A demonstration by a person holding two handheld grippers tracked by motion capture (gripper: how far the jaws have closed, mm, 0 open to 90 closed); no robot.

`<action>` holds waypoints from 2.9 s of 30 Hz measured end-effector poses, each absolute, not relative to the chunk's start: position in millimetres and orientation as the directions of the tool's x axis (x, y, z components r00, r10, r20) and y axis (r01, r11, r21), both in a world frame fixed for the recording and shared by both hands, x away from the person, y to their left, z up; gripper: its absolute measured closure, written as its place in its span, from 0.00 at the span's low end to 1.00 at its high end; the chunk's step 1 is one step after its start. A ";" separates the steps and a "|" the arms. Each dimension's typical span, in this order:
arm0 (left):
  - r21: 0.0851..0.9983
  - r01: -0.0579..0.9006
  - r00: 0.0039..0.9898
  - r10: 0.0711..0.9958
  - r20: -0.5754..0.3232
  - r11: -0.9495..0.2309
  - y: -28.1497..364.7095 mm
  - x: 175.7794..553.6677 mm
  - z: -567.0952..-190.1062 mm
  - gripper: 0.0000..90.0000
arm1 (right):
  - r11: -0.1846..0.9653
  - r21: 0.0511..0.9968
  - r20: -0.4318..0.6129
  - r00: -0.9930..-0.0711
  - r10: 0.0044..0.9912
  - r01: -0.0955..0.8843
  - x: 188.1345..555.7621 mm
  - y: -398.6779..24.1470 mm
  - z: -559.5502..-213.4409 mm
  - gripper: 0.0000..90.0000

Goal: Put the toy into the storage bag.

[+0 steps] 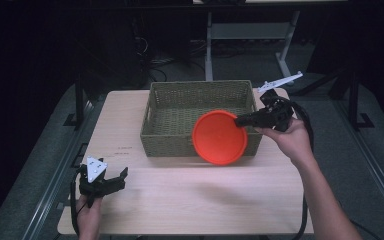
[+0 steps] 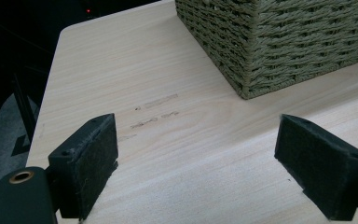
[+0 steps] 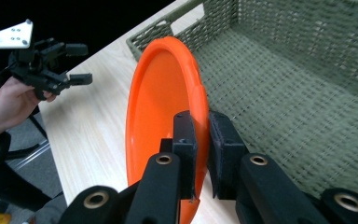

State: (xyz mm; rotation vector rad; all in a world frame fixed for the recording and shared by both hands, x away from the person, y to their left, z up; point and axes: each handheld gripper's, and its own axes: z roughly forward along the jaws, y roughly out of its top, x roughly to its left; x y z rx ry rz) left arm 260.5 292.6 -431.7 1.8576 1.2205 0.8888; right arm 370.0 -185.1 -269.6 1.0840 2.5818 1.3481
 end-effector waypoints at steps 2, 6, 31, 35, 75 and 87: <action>0.856 0.430 0.314 0.937 0.156 -0.287 291.9 260.5 -431.9 0.14 | 0.378 0.740 0.259 -0.754 0.603 0.556 371.5 -183.6 -265.4 0.91; 0.857 0.430 0.315 0.936 0.154 -0.286 291.7 260.5 -432.0 0.14 | 0.366 0.745 0.267 -0.752 0.602 0.558 376.4 -181.3 -259.2 0.91; 0.857 0.429 0.315 0.936 0.155 -0.287 291.7 260.5 -431.9 0.14 | 0.359 0.729 0.250 -0.715 0.653 0.583 407.3 -168.3 -244.7 0.91; 0.855 0.432 0.316 0.936 0.155 -0.287 292.2 260.8 -431.7 0.14 | 0.354 0.729 0.250 -0.710 0.658 0.585 412.3 -167.3 -242.3 0.91; 0.856 0.432 0.318 0.936 0.150 -0.284 291.6 259.9 -431.7 0.14 | 0.292 0.704 0.251 -0.611 0.751 0.648 465.1 -166.1 -260.0 0.91; 0.855 0.431 0.322 0.935 0.151 -0.287 291.5 260.2 -431.9 0.14 | 0.297 0.679 0.238 -0.584 0.776 0.671 475.3 -167.7 -272.4 0.91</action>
